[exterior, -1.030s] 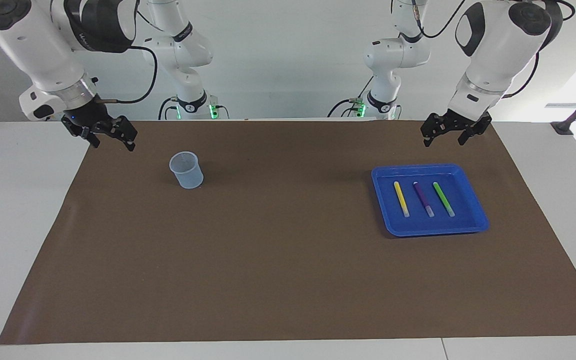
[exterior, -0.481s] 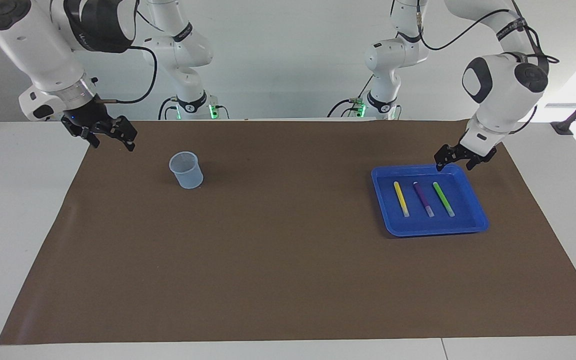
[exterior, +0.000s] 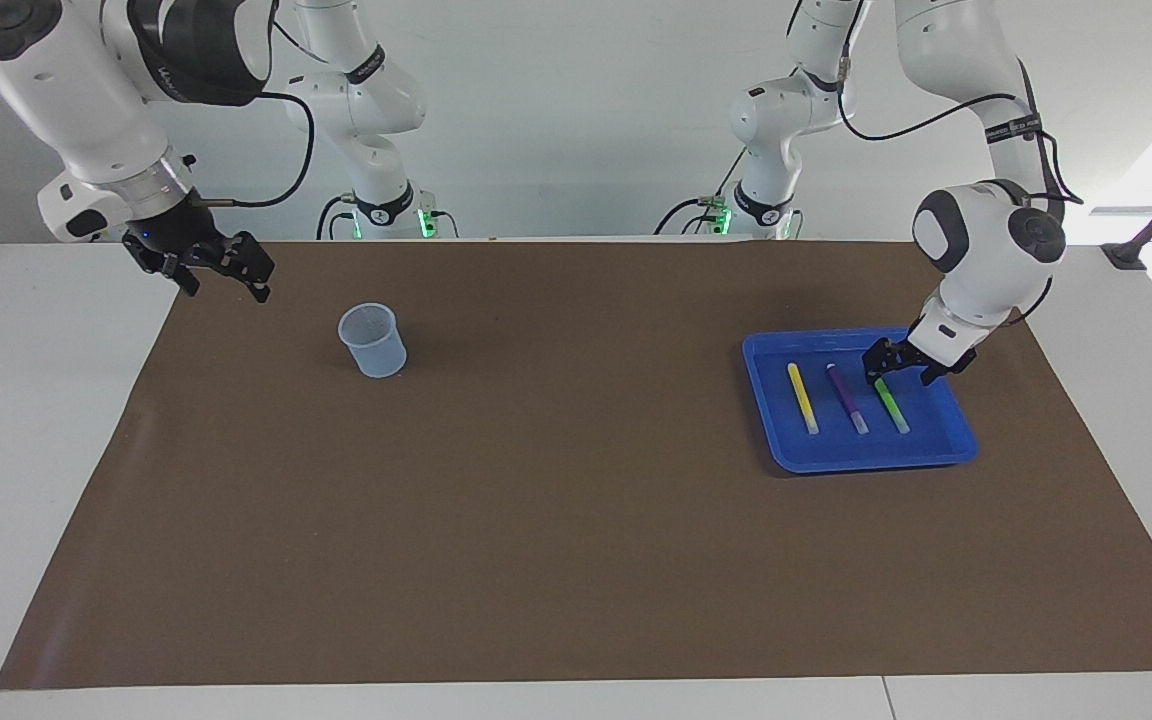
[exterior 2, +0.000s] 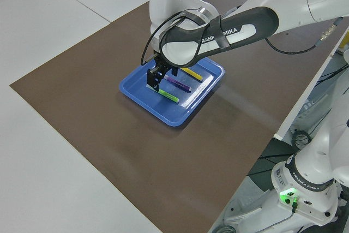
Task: Transfer and insert pens with both arms
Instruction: 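Lower the left gripper onto the green pen in the tray and grasp, then lift the green pen with the left gripper while the right gripper approaches, then grasp the green pen tip with the right gripper, open the left gripper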
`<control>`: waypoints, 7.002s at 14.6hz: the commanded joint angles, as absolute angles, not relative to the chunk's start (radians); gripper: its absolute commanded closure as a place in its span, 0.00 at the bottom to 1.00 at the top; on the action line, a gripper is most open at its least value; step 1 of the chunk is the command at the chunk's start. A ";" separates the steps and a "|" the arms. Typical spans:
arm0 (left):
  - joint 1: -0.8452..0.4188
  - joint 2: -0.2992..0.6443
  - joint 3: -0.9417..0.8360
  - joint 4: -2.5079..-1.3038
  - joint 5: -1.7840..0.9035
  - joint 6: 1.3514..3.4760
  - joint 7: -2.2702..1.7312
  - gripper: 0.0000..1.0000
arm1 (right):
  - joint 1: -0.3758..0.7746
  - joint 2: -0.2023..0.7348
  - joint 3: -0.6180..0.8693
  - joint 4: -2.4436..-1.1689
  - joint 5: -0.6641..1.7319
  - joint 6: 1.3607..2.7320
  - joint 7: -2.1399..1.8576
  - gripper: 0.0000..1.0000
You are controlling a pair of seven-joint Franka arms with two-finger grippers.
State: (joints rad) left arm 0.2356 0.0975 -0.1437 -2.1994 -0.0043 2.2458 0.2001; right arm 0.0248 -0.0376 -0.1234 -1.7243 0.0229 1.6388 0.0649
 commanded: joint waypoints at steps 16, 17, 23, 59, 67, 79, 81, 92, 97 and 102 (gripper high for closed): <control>0.255 0.173 -0.147 -2.241 -0.008 2.413 0.215 0.42 | 0.023 -0.049 -0.127 -1.727 0.041 1.620 0.041 0.00; 0.253 0.173 -0.147 -2.241 -0.008 2.413 0.213 0.46 | 0.023 -0.049 -0.127 -1.727 0.041 1.620 0.041 0.00; 0.245 0.181 -0.147 -2.220 -0.008 2.419 0.213 0.52 | 0.023 -0.049 -0.127 -1.727 0.041 1.620 0.041 0.00; 0.179 0.089 -0.362 -1.717 -0.322 1.645 -0.876 1.00 | 0.037 -0.074 -0.042 -1.775 0.552 1.649 0.293 0.00; 0.176 0.074 -0.558 -1.770 -0.512 1.834 -1.449 1.00 | 0.037 -0.123 0.130 -1.899 0.834 1.909 0.595 0.00; 0.118 0.026 -0.580 -1.871 -0.709 2.019 -1.696 1.00 | 0.130 -0.141 0.305 -2.026 0.853 2.301 0.594 0.08; 0.107 0.026 -0.580 -1.871 -0.712 2.036 -1.721 1.00 | 0.166 -0.129 0.305 -2.026 0.850 2.350 0.585 0.09; 0.100 0.029 -0.580 -1.870 -0.742 2.046 -1.733 1.00 | 0.195 -0.100 0.305 -2.037 0.839 2.440 0.492 0.31; 0.100 0.029 -0.580 -1.868 -0.752 2.052 -1.736 1.00 | 0.212 -0.081 0.305 -2.031 0.839 2.456 0.502 0.38; 0.100 0.029 -0.580 -1.870 -0.753 2.071 -1.741 1.00 | 0.215 -0.078 0.305 -2.025 0.839 2.456 0.503 0.44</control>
State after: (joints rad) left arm 0.1081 0.0580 -0.5887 -1.8400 -0.7297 2.0478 -1.7303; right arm 0.2144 -0.0788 0.3036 -2.0251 0.8255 2.4401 0.5200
